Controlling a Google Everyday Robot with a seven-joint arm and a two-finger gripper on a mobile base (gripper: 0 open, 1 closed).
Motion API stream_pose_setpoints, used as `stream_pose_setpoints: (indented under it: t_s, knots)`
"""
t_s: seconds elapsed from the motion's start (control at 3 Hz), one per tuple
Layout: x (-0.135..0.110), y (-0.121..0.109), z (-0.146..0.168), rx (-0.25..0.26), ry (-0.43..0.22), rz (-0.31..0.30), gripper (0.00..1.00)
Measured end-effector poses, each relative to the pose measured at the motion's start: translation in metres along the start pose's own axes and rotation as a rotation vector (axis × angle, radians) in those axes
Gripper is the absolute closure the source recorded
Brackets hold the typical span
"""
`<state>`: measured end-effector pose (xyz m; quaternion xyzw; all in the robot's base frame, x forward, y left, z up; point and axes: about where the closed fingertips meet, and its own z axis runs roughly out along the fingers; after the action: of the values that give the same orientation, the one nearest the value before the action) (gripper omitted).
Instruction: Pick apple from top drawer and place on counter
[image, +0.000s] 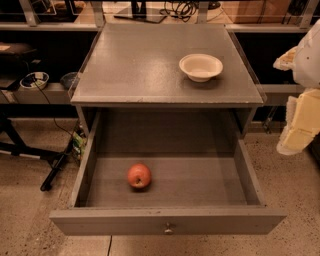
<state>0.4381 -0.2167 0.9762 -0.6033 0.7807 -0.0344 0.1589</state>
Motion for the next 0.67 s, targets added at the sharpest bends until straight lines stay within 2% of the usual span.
stream_pose_setpoints:
  t_s: [0.67]
  knots:
    - [-0.0067,-0.0001,-0.0019,0.011,-0.011,-0.019,0.0]
